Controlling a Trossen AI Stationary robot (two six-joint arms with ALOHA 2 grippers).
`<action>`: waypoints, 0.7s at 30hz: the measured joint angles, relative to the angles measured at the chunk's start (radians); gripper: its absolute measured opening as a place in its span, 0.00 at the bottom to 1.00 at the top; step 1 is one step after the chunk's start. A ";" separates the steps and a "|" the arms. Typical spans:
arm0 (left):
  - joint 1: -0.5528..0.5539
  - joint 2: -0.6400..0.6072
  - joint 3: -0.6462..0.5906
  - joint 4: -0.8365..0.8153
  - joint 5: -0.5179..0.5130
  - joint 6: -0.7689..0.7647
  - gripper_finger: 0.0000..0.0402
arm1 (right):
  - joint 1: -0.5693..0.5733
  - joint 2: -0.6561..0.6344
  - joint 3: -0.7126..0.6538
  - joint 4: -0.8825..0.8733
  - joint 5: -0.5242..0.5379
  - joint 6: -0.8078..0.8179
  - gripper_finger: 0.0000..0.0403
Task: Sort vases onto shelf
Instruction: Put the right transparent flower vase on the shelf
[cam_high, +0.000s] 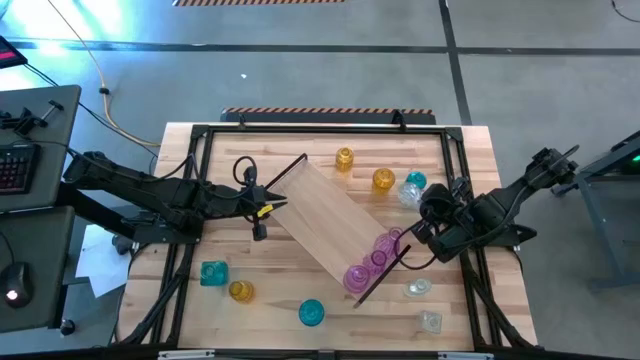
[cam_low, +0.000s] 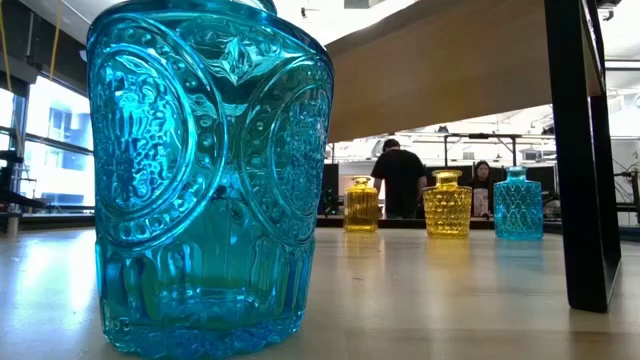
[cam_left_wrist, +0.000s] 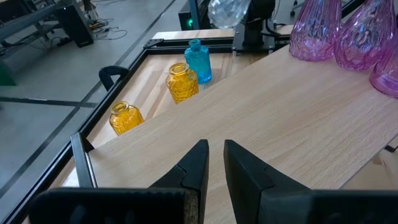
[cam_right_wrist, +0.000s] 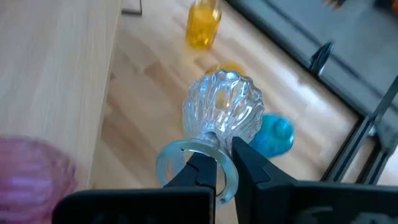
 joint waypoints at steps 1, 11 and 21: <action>0.000 0.000 0.000 0.000 0.000 0.000 0.11 | -0.006 0.000 0.005 0.000 0.022 -0.013 0.00; 0.000 0.000 0.000 0.000 0.000 0.000 0.11 | -0.145 0.000 0.084 -0.001 0.150 -0.224 0.00; 0.000 0.000 0.000 0.012 0.000 0.012 0.11 | -0.233 0.000 0.332 0.119 0.108 -0.492 0.00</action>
